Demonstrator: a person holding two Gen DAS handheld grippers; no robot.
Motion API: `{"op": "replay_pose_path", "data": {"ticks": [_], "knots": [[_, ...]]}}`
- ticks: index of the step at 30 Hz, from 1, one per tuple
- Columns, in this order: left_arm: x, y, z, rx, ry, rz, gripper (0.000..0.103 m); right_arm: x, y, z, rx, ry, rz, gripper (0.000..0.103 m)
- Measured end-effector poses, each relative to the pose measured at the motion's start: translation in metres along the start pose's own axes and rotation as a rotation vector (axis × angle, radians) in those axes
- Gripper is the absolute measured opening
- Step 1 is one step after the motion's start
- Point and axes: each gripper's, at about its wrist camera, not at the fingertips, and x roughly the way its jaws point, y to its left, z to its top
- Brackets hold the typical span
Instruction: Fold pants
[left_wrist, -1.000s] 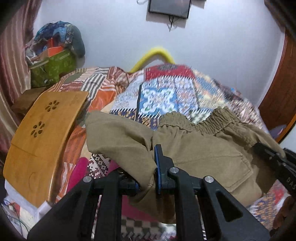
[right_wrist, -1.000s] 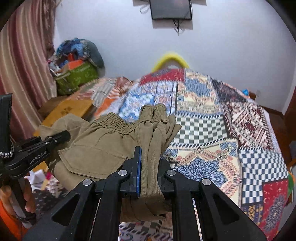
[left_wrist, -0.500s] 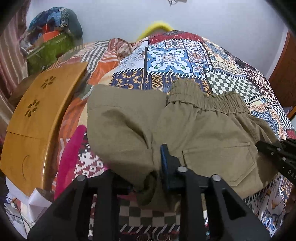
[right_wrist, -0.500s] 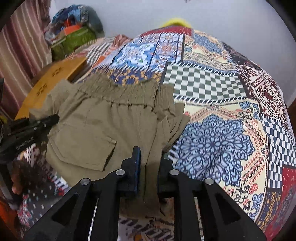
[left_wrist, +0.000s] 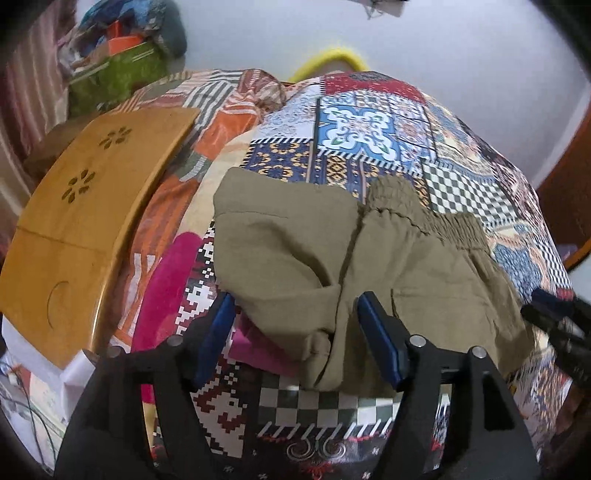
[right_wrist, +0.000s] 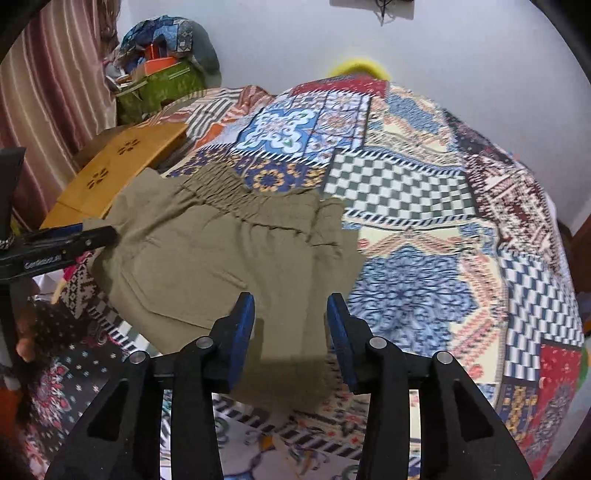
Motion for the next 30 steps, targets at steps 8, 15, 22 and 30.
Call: {"op": "replay_pose_path", "data": {"ticks": [8, 15, 22, 30], "knots": [[0.014, 0.016, -0.013, -0.020, 0.059, 0.021, 0.071, 0.034, 0.028, -0.020, -0.136, 0.098, -0.061, 0.037], [0.004, 0.029, -0.026, 0.018, 0.095, 0.034, 0.075, 0.031, 0.022, -0.020, -0.145, 0.108, -0.052, 0.037], [-0.021, 0.042, -0.025, -0.023, 0.046, 0.016, 0.073, 0.033, 0.022, -0.021, -0.132, 0.105, -0.055, 0.037], [0.014, 0.031, -0.011, 0.006, 0.080, 0.147, 0.073, 0.033, 0.021, -0.021, -0.117, 0.107, -0.046, 0.037]]}}
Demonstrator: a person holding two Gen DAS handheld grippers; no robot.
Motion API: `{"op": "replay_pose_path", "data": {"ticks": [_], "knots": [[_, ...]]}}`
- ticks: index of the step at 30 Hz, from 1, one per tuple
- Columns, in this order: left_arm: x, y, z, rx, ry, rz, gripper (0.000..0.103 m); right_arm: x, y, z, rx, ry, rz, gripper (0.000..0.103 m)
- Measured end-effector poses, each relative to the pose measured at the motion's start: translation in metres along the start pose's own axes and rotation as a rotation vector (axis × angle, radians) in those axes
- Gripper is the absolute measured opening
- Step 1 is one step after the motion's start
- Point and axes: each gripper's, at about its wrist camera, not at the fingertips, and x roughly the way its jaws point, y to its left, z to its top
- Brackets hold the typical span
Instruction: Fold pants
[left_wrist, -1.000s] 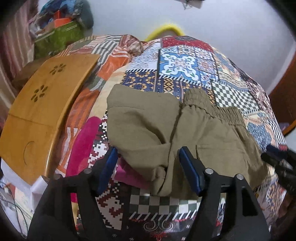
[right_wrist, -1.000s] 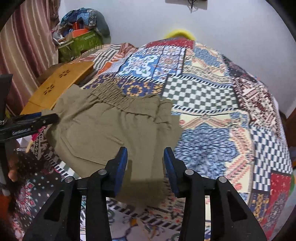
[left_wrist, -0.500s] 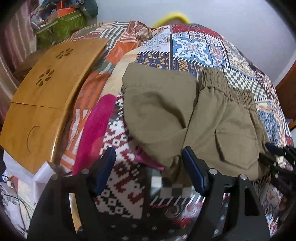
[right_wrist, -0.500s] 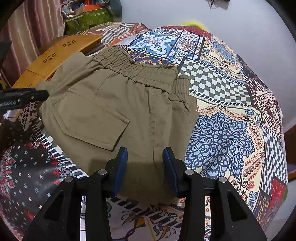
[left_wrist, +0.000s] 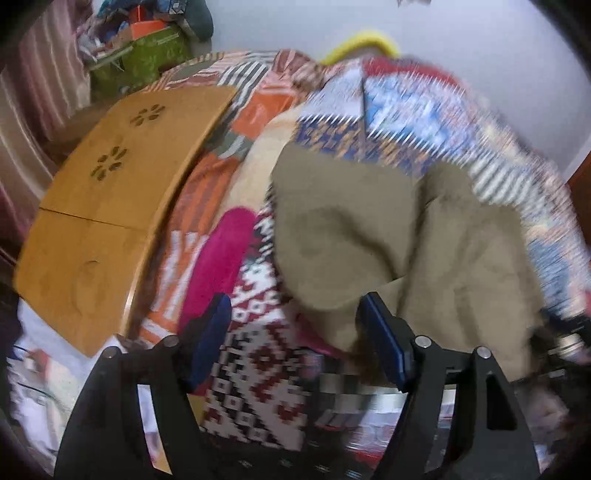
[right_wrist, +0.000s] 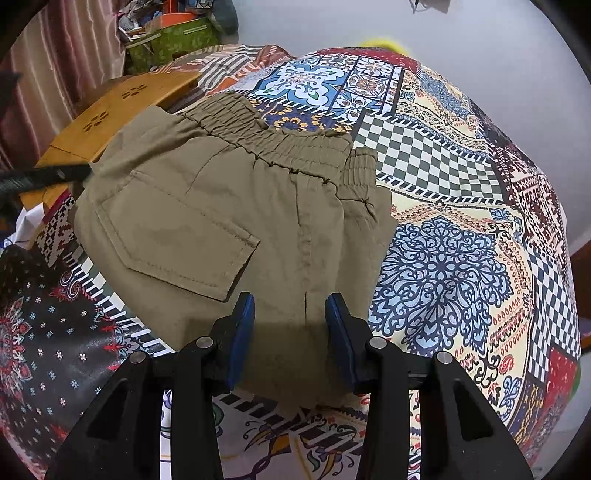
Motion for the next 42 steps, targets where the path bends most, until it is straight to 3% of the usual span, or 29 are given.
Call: {"op": "replay_pose_path", "data": {"ticks": [5, 8, 15, 22, 27, 34, 38, 42], "knots": [[0.014, 0.016, -0.011, -0.016, 0.032, 0.075, 0.073, 0.001, 0.002, -0.001, -0.009, -0.005, -0.002, 0.037], [0.010, 0.024, -0.013, -0.018, 0.032, 0.114, 0.067, 0.000, 0.003, -0.002, -0.007, -0.008, -0.004, 0.037], [-0.017, 0.015, 0.001, -0.014, -0.054, -0.011, 0.066, 0.000, -0.002, -0.002, 0.032, -0.009, 0.024, 0.037], [0.019, -0.010, 0.030, -0.015, 0.017, -0.084, 0.066, 0.000, 0.000, -0.003, 0.019, -0.014, 0.021, 0.037], [0.043, -0.008, 0.040, -0.042, 0.040, 0.019, 0.067, 0.001, 0.000, -0.004, 0.013, -0.022, 0.023, 0.037], [0.058, 0.032, 0.036, -0.125, 0.062, 0.156, 0.068, 0.001, 0.002, -0.005, 0.003, -0.031, 0.014, 0.037], [0.043, 0.039, 0.028, -0.124, 0.043, 0.132, 0.063, -0.004, -0.001, -0.005, 0.015, -0.036, 0.025, 0.037], [0.004, 0.038, 0.019, -0.126, -0.026, 0.053, 0.063, -0.017, -0.007, -0.005, 0.043, -0.049, 0.044, 0.037]]}}
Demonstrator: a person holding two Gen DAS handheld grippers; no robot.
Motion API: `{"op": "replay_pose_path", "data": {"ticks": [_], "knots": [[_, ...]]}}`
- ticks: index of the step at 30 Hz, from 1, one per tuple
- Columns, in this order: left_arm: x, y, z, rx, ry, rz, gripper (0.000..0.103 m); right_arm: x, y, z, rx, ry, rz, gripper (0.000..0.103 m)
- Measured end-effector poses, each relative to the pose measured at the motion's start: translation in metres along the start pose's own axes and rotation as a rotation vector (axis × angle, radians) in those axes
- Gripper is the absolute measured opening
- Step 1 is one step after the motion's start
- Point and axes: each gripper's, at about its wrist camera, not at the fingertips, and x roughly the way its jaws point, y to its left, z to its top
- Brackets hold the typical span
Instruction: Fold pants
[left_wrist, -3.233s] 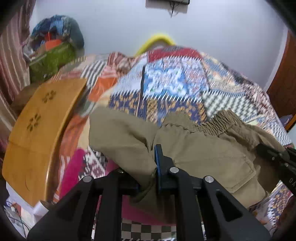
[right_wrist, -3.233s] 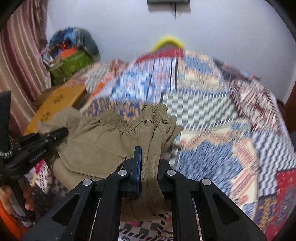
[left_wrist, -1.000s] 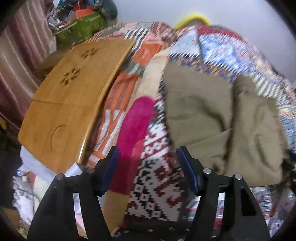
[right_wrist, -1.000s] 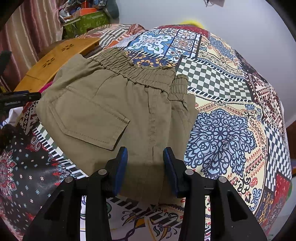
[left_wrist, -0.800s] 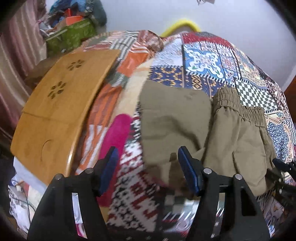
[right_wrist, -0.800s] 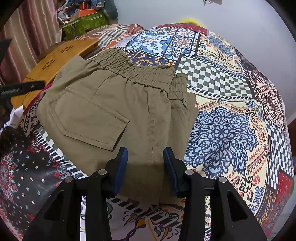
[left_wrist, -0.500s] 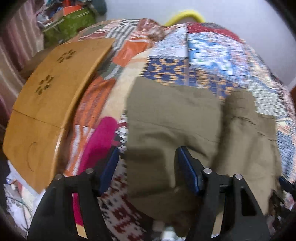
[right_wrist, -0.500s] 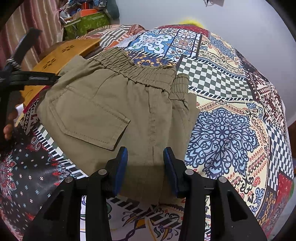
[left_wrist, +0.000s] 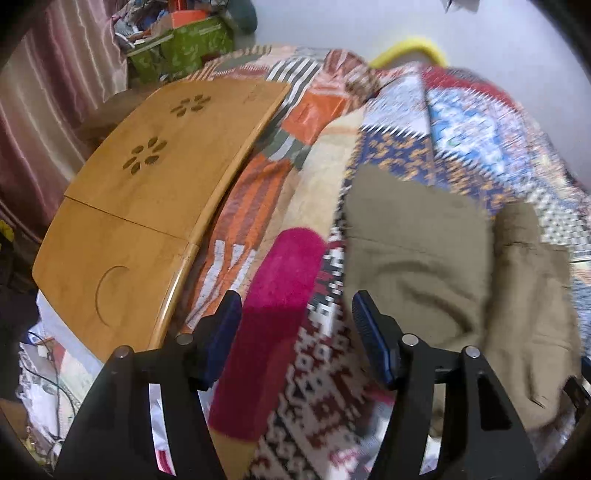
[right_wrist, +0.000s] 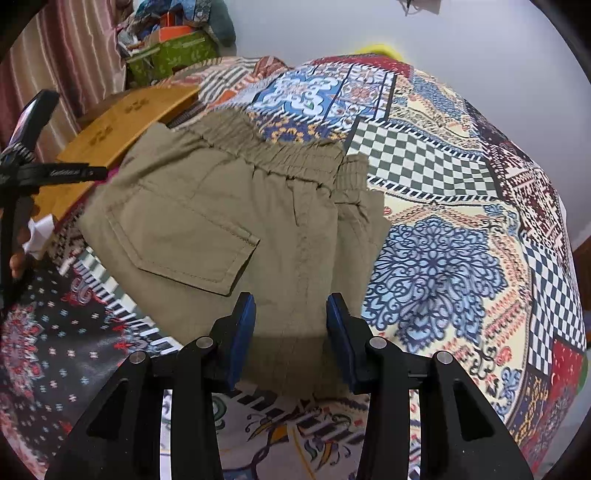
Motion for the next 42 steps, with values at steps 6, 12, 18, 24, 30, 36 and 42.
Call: {"op": "replay_pose_path", "data": {"ticks": [6, 12, 18, 24, 30, 36, 42], "knots": [[-0.074, -0.018, -0.006, 0.026, -0.111, -0.112, 0.063, -0.047, -0.009, 0.005, 0.043, -0.086, 0.015, 0.037], [-0.161, -0.044, -0.021, 0.108, -0.247, -0.172, 0.063, -0.115, -0.013, 0.009, 0.062, -0.211, 0.016, 0.037], [-0.258, -0.062, -0.047, 0.153, -0.408, -0.226, 0.063, -0.189, -0.006, 0.002, 0.054, -0.348, 0.000, 0.037], [-0.351, -0.072, -0.085, 0.185, -0.579, -0.246, 0.063, -0.253, 0.000, -0.014, 0.064, -0.481, 0.014, 0.037], [-0.422, -0.071, -0.128, 0.173, -0.701, -0.269, 0.067, -0.312, 0.014, -0.041, 0.067, -0.608, 0.027, 0.037], [-0.473, -0.067, -0.167, 0.161, -0.780, -0.311, 0.073, -0.356, 0.024, -0.070, 0.068, -0.716, 0.032, 0.038], [-0.510, -0.069, -0.207, 0.169, -0.850, -0.303, 0.083, -0.384, 0.032, -0.098, 0.073, -0.788, 0.046, 0.049]]}}
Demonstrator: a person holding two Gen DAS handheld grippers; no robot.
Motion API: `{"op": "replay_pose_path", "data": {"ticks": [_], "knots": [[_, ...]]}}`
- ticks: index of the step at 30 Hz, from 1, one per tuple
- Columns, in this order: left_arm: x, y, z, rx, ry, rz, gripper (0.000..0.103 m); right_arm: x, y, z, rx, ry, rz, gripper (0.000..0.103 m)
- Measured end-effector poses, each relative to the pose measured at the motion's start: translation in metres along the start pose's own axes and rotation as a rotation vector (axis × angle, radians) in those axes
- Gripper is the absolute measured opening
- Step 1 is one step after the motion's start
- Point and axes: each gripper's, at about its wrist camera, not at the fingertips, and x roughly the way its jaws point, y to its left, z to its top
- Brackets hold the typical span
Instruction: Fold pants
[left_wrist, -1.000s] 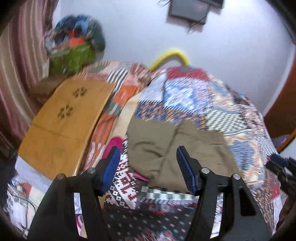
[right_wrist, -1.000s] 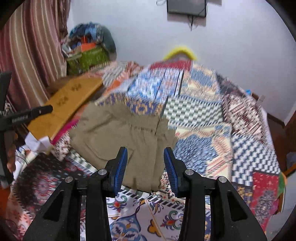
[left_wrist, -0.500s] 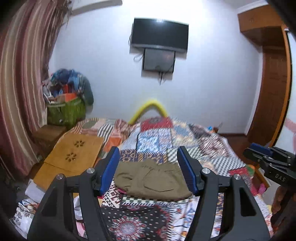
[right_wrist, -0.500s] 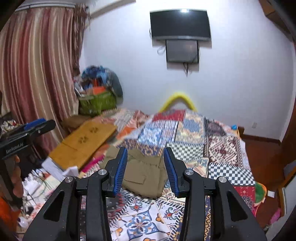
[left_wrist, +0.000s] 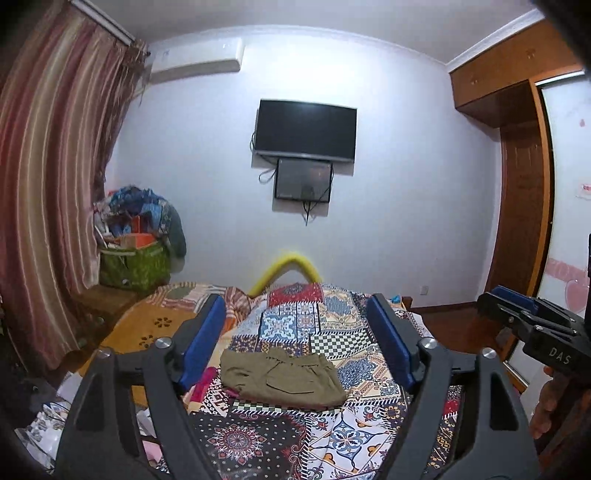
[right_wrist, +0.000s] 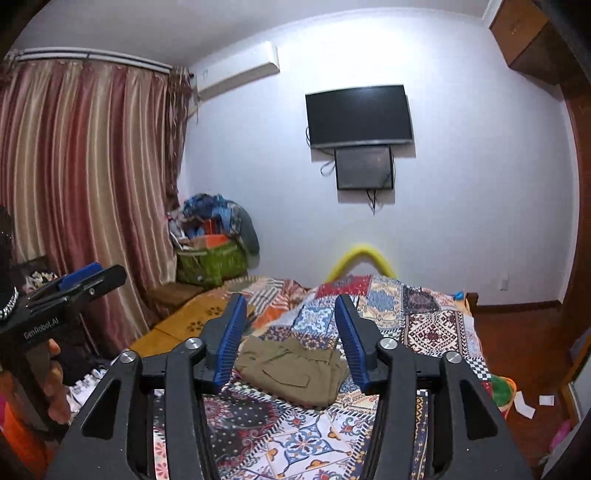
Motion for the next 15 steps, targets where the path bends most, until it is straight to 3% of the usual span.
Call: {"op": "replay_pose_path", "data": {"ticks": [4, 6, 10, 12, 15], "knots": [[-0.027, -0.011, -0.004, 0.004, -0.036, -0.017, 0.098, -0.018, 0.007, -0.002, -0.020, -0.034, 0.002, 0.057], [-0.035, -0.014, -0.006, 0.011, -0.042, -0.015, 0.100, -0.026, 0.011, -0.003, -0.029, -0.057, -0.001, 0.071], [-0.048, -0.021, -0.010, 0.013, -0.042, -0.014, 0.103, -0.033, 0.013, -0.005, -0.033, -0.082, -0.012, 0.084], [-0.053, -0.022, -0.011, 0.008, -0.041, -0.015, 0.103, -0.036, 0.014, -0.006, -0.029, -0.095, -0.027, 0.096], [-0.060, -0.025, -0.013, 0.003, -0.043, -0.007, 0.103, -0.042, 0.014, -0.007, -0.013, -0.112, -0.035, 0.103]]}}
